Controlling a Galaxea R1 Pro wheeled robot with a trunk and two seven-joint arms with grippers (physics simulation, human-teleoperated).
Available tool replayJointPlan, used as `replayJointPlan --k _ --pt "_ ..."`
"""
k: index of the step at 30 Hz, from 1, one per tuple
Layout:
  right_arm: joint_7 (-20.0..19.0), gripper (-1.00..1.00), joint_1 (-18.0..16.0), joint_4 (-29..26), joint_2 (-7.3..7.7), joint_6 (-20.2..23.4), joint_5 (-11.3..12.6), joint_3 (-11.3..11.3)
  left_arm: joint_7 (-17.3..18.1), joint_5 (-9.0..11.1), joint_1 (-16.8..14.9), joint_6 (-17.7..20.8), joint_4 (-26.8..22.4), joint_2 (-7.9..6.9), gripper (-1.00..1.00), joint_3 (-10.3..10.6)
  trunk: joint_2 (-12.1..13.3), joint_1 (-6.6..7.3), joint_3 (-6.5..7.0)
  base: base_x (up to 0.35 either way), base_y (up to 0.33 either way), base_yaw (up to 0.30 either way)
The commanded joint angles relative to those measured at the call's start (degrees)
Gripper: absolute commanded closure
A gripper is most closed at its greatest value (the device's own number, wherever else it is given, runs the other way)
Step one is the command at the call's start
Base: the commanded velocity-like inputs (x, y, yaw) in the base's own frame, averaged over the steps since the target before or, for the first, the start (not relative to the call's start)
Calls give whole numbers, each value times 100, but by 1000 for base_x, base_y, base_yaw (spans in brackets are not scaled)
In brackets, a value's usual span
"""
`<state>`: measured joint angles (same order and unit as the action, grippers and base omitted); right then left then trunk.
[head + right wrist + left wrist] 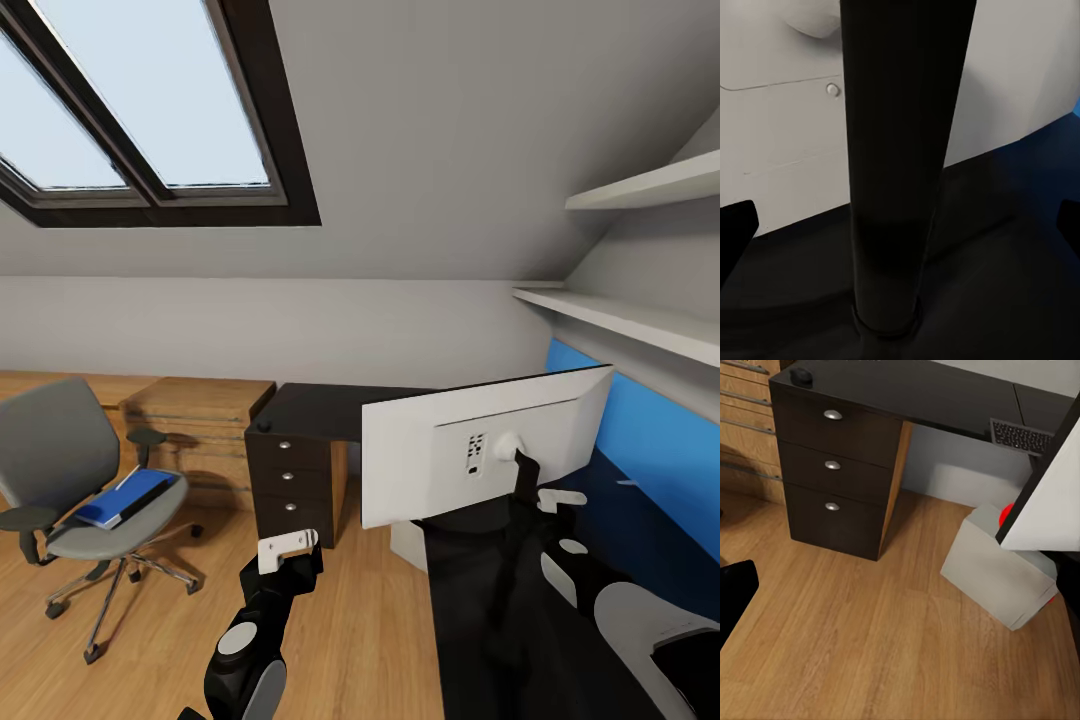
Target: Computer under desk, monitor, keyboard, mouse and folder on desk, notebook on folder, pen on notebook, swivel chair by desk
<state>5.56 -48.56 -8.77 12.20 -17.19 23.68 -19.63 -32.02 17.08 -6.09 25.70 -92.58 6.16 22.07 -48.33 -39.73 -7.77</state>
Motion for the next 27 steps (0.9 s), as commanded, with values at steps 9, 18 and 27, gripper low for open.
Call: replayJointPlan --k 9,18,27 --pt "24 -100 -5 -1 -2 -21 40 -50 -50 50 -6 14 -6 -1 -100 8 -7 -1 -9 78 0 0" --pt "24 -100 -5 -2 1 -21 40 -50 -50 50 -6 14 -9 -1 -100 8 -7 -1 -9 26 0 0" --pt "24 -100 -5 -5 5 -26 40 -50 -50 50 -6 14 -6 -1 -100 8 -7 -1 -9 50 0 0"
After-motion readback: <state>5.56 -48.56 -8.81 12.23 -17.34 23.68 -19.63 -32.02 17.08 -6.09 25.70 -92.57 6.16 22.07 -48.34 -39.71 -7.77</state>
